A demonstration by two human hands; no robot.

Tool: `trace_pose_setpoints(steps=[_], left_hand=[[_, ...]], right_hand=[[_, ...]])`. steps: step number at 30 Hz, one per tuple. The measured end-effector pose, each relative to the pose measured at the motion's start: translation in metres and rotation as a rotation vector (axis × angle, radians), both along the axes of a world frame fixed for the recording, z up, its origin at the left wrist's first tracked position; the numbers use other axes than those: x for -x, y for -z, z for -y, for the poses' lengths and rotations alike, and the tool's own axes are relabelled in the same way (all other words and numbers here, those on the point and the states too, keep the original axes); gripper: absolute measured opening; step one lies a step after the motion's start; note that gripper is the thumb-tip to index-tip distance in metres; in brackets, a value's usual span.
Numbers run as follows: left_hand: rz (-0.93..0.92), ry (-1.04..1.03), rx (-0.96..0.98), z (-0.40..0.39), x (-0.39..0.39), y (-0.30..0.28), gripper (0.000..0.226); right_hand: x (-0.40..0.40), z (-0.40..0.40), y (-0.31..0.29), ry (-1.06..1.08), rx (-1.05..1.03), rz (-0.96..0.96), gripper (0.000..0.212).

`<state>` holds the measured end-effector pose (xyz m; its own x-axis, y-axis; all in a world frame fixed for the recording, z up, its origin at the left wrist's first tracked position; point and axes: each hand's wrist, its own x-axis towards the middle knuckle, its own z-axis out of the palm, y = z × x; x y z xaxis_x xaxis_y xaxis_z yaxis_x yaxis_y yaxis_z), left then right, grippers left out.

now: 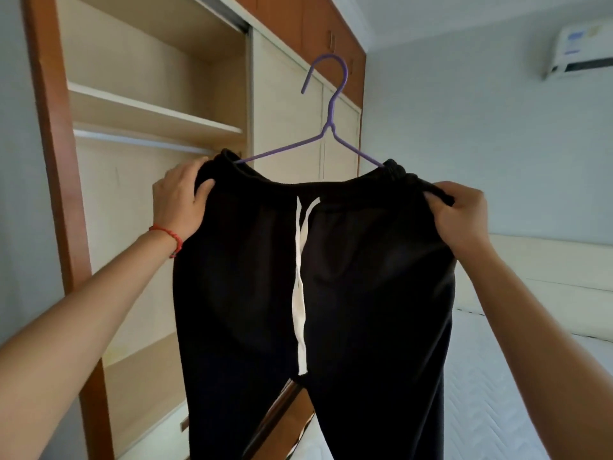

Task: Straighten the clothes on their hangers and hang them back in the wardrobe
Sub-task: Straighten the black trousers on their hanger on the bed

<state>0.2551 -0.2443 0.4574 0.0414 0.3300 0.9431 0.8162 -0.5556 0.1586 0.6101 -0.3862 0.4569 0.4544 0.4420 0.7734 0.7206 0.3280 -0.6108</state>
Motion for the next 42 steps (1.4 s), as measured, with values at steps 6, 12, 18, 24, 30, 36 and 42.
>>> trace_pose_setpoints(steps=[6, 12, 18, 24, 30, 36, 42], left_hand=[[-0.077, 0.128, 0.033, 0.016, -0.017, -0.01, 0.027], [-0.096, 0.249, -0.088, 0.037, -0.058, 0.006, 0.037], [0.001, 0.433, -0.062, 0.088, -0.11, 0.007, 0.04], [0.092, 0.47, 0.008, 0.165, -0.159, 0.025, 0.022], [0.114, 0.509, 0.011, 0.265, -0.183, 0.056, 0.03], [0.054, 0.507, 0.003, 0.355, -0.196, 0.074, 0.035], [-0.007, 0.497, -0.039, 0.408, -0.207, 0.077, 0.024]], right_hand=[[-0.015, 0.039, 0.001, 0.052, -0.009, 0.018, 0.013], [-0.034, 0.097, 0.012, 0.098, 0.047, 0.021, 0.017], [-0.049, 0.195, 0.014, 0.11, 0.054, 0.006, 0.021], [-0.066, 0.285, 0.017, 0.324, 0.195, 0.153, 0.009], [-0.082, 0.399, 0.033, 0.456, 0.297, 0.253, 0.021], [-0.097, 0.496, 0.052, 0.497, 0.345, 0.271, 0.022], [-0.118, 0.54, 0.065, 0.486, 0.325, 0.204, 0.02]])
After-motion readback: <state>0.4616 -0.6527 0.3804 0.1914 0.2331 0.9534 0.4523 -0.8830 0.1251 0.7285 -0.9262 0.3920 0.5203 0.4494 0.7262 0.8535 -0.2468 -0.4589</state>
